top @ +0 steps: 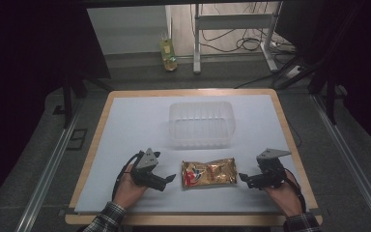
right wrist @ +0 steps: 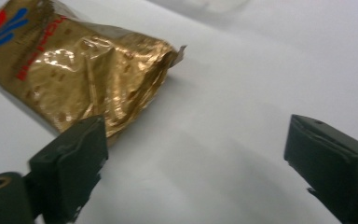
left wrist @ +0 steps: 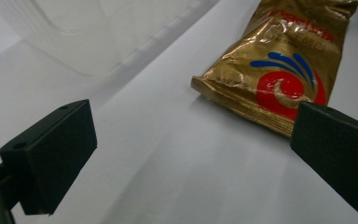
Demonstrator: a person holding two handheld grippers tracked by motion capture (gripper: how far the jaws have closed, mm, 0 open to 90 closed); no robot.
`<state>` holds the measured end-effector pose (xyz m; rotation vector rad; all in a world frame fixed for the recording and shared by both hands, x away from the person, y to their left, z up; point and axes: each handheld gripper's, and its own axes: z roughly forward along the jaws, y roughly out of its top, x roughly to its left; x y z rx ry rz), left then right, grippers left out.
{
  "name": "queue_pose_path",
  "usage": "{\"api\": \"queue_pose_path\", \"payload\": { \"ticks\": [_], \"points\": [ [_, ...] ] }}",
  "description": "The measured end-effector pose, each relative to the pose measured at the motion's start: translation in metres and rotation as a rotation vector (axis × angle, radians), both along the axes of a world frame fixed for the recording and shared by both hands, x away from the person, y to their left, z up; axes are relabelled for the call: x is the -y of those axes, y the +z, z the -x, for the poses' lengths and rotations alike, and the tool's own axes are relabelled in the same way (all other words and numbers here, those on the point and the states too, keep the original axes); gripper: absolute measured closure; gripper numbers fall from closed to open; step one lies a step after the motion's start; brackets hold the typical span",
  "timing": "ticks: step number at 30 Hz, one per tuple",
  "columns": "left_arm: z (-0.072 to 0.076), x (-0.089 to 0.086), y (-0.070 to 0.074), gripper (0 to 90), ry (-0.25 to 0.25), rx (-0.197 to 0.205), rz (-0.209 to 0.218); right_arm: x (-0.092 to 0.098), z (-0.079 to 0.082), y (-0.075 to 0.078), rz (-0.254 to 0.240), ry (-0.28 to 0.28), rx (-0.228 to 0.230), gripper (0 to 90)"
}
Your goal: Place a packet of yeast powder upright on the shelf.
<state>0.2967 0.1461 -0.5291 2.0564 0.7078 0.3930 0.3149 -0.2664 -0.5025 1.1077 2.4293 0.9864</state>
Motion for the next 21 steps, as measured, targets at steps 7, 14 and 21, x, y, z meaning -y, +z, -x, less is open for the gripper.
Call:
{"api": "queue_pose_path", "payload": {
  "ticks": [7, 14, 21],
  "points": [
    [0.0007, 0.0035, -0.002, 0.0, -0.033, -0.004, 0.009, 0.0083, -0.0041, -0.0027, 0.003, 0.011, 0.021, 1.7],
    [0.001, 0.005, 0.0028, 0.0, -0.028, -0.037, 0.026, 0.0096, -0.0051, -0.0059, 0.02, 0.012, 0.018, 1.3],
    [0.0005, 0.004, 0.004, 0.0, -0.019, -0.032, 0.026, 0.0083, -0.0048, -0.0065, 0.018, 0.018, 0.019, 1.3]
  ]
}}
